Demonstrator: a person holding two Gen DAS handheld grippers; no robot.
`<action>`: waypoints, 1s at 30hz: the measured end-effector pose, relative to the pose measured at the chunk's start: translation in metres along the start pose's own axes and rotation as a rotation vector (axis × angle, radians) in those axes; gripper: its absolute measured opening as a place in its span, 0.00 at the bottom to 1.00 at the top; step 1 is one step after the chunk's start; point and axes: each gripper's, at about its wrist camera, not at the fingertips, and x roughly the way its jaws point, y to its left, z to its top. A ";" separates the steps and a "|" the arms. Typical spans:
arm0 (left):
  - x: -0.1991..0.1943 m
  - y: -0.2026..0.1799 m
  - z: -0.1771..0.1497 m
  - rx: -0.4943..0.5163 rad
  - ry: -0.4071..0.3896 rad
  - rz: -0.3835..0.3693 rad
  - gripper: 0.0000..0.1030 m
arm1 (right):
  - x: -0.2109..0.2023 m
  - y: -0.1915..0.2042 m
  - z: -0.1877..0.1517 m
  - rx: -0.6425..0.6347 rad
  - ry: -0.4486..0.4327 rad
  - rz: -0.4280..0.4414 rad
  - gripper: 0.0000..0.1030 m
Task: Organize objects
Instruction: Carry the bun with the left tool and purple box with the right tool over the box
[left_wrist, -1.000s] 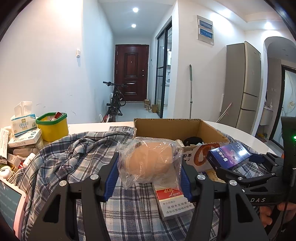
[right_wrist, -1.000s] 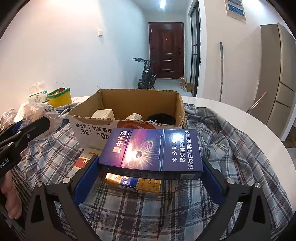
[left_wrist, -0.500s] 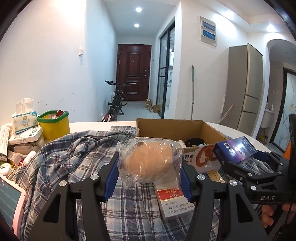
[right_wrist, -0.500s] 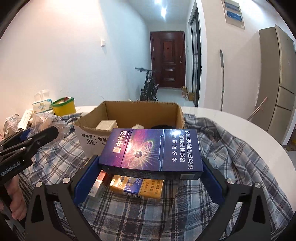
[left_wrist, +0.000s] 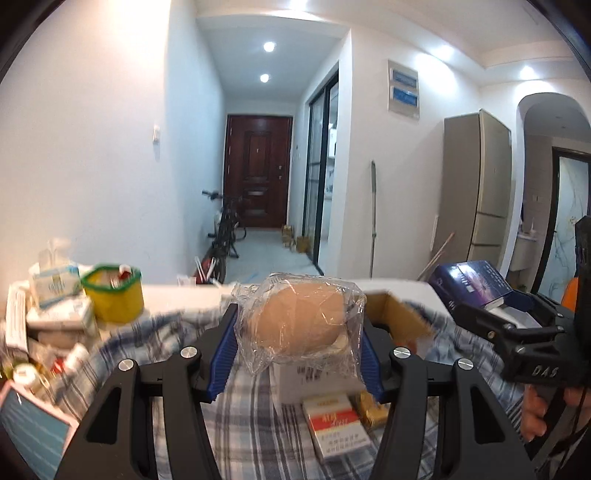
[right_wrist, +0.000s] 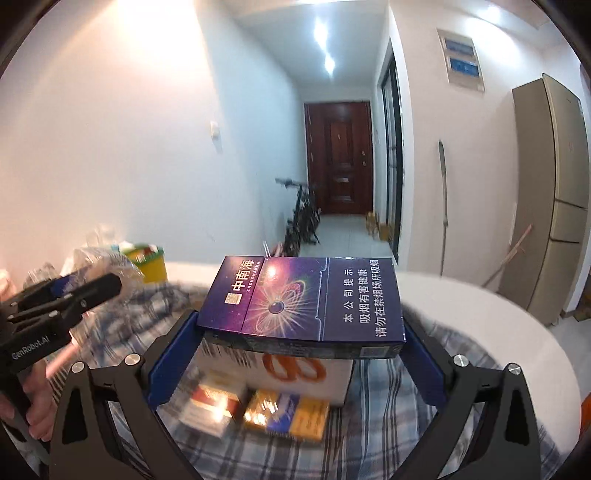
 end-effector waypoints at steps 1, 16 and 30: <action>-0.005 0.000 0.008 -0.004 -0.022 0.006 0.58 | -0.004 -0.001 0.009 0.011 -0.012 0.017 0.98; 0.033 0.003 0.064 -0.159 -0.155 -0.030 0.58 | 0.030 -0.004 0.071 0.027 -0.259 -0.074 0.98; 0.105 -0.007 -0.003 -0.041 0.032 -0.038 0.58 | 0.073 -0.009 0.018 -0.050 -0.105 -0.060 0.98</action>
